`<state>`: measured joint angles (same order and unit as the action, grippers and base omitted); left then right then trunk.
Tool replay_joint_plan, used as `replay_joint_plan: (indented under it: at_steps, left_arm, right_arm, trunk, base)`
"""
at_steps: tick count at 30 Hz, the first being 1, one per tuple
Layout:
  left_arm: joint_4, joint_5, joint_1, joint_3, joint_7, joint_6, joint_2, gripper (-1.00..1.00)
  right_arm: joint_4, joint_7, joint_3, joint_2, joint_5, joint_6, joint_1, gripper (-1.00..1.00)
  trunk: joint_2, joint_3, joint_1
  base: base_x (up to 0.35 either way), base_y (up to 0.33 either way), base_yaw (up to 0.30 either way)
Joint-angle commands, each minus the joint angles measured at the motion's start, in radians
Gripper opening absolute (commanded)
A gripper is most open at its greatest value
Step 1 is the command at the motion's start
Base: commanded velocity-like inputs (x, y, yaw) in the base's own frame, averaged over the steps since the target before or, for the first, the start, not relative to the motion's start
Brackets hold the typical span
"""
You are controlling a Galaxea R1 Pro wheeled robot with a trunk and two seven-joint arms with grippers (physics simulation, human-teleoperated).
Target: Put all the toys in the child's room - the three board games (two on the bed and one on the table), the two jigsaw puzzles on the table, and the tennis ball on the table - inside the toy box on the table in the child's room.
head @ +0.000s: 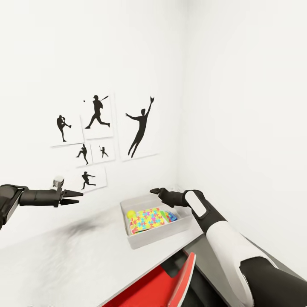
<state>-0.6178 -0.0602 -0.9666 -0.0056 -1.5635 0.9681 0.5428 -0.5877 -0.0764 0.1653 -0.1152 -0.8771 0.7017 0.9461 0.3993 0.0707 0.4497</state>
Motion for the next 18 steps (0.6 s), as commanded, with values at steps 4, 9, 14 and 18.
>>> replay_joint_plan:
  at_steps: [4,9,14,18]
  left_arm:
    - [0.0,-0.007,0.0,-0.001,-0.007,0.011,0.0,1.0]
    - [0.0,-0.006,-0.001,-0.001,-0.007,0.009,0.001,1.0]
    - [0.0,-0.007,-0.001,-0.002,-0.007,0.007,0.002,1.0]
    - [0.0,-0.007,-0.001,-0.002,-0.007,0.006,0.002,1.0]
  right_arm:
    - [0.0,-0.005,0.0,0.0,0.006,0.002,0.0,1.0]
    - [0.0,-0.005,0.001,0.0,0.006,0.001,0.0,1.0]
    - [0.0,-0.005,0.002,0.0,0.006,0.001,0.0,1.0]
    - [0.0,-0.005,0.002,0.0,0.006,0.001,0.0,1.0]
  trunk:
    - [0.001,0.0,0.0]
    - [0.001,0.0,0.0]
    - [0.001,0.0,0.0]
    - [0.001,0.0,0.0]
  base:
    - [-0.035,0.0,0.0]
    - [-0.006,0.0,0.0]
    - [-0.002,0.0,0.0]
    - [-0.172,0.0,0.0]
